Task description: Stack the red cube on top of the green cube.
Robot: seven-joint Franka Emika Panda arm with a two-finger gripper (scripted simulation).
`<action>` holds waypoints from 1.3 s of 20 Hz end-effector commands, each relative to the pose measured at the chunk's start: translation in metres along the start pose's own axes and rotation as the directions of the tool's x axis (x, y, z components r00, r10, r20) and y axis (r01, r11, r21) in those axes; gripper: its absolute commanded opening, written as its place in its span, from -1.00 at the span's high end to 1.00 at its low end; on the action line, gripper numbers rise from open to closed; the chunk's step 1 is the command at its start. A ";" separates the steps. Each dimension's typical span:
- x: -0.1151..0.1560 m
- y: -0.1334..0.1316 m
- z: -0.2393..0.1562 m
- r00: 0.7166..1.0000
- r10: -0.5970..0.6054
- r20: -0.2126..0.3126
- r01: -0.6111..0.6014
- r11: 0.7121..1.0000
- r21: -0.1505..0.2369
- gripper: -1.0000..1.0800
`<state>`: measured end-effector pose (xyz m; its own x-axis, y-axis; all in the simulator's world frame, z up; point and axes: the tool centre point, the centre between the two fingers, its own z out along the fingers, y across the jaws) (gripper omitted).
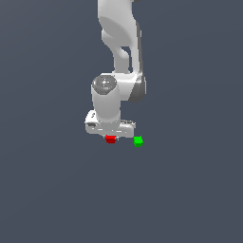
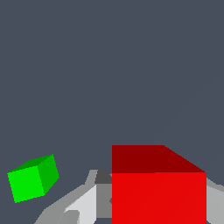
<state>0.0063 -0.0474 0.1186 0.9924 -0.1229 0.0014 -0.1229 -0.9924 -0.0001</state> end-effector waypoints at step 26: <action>-0.048 -0.132 0.057 1.000 -0.001 0.001 0.001 1.000 0.001 1.00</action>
<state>-0.0259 0.0884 0.0622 0.9927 -0.1205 -0.0013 -0.1205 -0.9927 -0.0006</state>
